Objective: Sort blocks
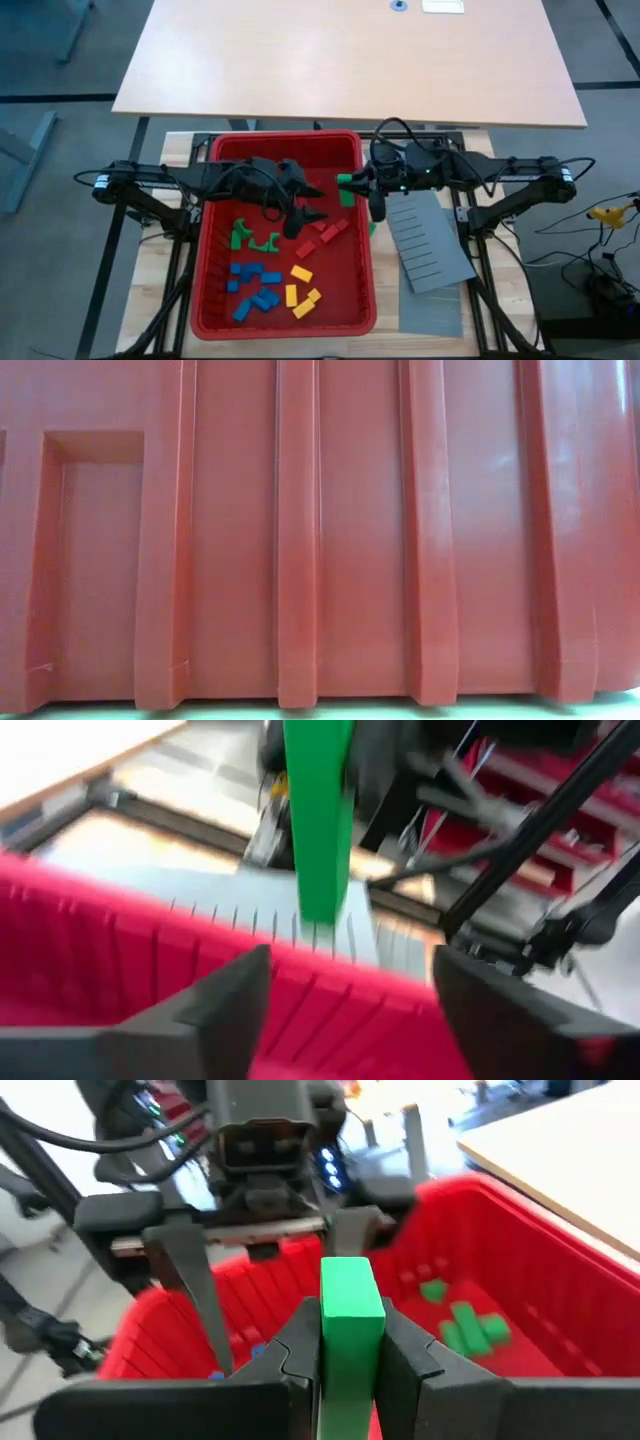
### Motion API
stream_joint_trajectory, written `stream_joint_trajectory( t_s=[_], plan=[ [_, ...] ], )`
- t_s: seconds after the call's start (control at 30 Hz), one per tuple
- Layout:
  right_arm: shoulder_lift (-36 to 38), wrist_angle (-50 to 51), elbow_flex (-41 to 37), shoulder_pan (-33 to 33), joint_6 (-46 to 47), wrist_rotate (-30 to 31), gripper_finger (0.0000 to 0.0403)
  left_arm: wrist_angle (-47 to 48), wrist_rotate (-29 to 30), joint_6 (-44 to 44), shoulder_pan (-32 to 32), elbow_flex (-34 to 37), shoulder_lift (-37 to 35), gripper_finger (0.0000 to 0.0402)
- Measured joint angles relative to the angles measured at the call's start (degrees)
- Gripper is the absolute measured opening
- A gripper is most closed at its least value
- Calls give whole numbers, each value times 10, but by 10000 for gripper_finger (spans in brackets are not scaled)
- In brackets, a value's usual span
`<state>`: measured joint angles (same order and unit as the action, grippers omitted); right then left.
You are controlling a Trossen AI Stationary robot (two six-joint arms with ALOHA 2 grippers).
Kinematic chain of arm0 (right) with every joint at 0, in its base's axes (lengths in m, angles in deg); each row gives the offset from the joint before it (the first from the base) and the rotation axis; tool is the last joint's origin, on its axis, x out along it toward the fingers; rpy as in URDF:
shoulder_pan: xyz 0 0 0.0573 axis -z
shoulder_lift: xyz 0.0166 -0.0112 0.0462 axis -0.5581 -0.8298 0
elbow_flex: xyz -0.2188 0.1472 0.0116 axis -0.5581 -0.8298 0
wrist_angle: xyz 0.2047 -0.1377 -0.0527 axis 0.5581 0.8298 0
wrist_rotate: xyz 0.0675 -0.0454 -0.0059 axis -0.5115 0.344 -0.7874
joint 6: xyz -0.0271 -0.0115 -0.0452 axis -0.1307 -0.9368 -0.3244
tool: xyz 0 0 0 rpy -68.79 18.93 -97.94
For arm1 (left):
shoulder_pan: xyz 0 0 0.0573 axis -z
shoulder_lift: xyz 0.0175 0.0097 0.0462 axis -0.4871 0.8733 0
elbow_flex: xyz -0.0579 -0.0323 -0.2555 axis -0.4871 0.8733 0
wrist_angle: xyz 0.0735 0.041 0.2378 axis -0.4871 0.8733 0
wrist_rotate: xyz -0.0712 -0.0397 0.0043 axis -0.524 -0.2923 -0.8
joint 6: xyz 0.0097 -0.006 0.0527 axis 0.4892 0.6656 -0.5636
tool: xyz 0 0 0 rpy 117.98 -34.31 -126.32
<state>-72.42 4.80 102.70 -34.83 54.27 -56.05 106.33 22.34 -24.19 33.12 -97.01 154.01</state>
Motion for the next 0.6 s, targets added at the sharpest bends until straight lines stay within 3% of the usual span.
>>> stream_joint_trajectory(
  t_s=[0.1, 0.2, 0.37, 0.6],
  plan=[
    [21, 58, 0, 0, 2, 22, 38, 49, 0, 1, 0, 0, -1, 317],
    [51, 126, 0, 0, 5, 47, 38, 89, 4, 5, 0, 0, -2, 342],
    [91, 290, 1, 0, 54, 75, 38, 137, 18, 5, -1, 0, -3, 340],
    [84, 491, -1, -1, 134, 65, 38, 148, 33, -3, -8, 0, -3, 315]
  ],
)
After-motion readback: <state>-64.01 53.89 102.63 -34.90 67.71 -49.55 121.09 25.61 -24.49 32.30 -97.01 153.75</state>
